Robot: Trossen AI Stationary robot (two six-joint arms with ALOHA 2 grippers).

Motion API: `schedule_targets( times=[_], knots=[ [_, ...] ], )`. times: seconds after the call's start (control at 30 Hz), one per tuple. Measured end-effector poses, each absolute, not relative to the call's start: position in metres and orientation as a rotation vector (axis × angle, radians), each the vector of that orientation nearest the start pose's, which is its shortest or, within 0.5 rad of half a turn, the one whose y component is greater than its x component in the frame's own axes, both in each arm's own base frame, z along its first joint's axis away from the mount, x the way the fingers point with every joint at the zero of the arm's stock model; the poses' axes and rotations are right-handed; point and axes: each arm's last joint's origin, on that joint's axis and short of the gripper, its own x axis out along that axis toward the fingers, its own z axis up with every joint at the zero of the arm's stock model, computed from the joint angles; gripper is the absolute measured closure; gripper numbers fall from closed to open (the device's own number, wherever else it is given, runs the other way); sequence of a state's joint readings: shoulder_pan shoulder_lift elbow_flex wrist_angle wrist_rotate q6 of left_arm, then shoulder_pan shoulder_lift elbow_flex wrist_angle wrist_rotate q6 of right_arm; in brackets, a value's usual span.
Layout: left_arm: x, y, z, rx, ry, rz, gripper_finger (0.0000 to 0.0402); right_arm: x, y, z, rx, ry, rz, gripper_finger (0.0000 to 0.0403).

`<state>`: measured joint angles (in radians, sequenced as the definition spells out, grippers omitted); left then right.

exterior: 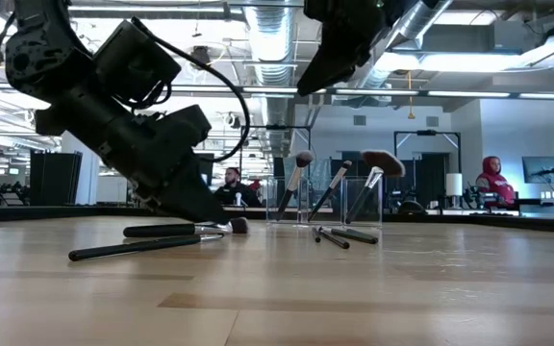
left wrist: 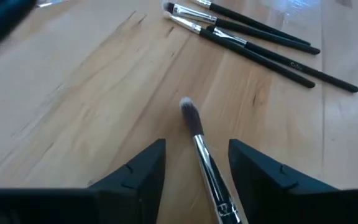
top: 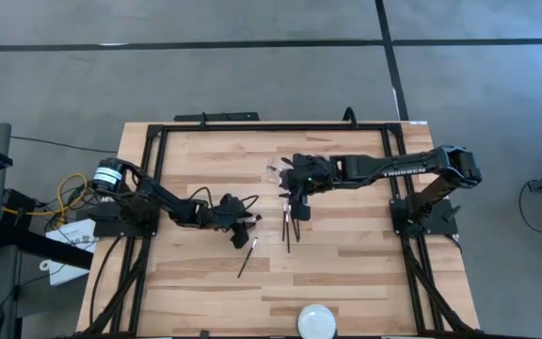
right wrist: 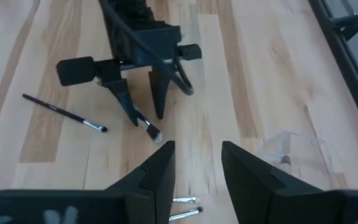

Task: Put items in baskets/containers
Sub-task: Put the black blush brush into the transparent organizer

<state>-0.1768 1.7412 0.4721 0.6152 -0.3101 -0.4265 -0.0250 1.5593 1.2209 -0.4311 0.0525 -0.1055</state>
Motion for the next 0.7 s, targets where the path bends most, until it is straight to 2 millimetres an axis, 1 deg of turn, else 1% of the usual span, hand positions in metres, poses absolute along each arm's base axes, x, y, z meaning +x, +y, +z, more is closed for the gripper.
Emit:
schedule_targets(
  times=[0.2, 0.3, 0.47, 0.53, 0.7],
  knots=[
    [0.268, -0.039, 0.089, -0.255, 0.596, 0.258, 0.0231, 0.337, -0.016, 0.276, -0.104, 0.768, -0.049, 0.0282],
    [0.268, -0.039, 0.085, -0.251, 0.605, 0.264, 0.0245, 0.337, -0.017, 0.276, -0.102, 0.768, -0.055, 0.0282],
    [0.280, -0.039, 0.075, -0.242, 0.613, 0.284, 0.0287, 0.338, -0.018, 0.277, -0.101, 0.757, -0.057, 0.0282],
    [0.284, -0.038, 0.074, -0.244, 0.611, 0.287, 0.0308, 0.339, -0.018, 0.277, -0.102, 0.751, -0.056, 0.0282],
    [0.283, -0.033, 0.083, -0.263, 0.604, 0.280, 0.0381, 0.339, -0.012, 0.277, -0.108, 0.749, -0.040, 0.0282]
  ],
)
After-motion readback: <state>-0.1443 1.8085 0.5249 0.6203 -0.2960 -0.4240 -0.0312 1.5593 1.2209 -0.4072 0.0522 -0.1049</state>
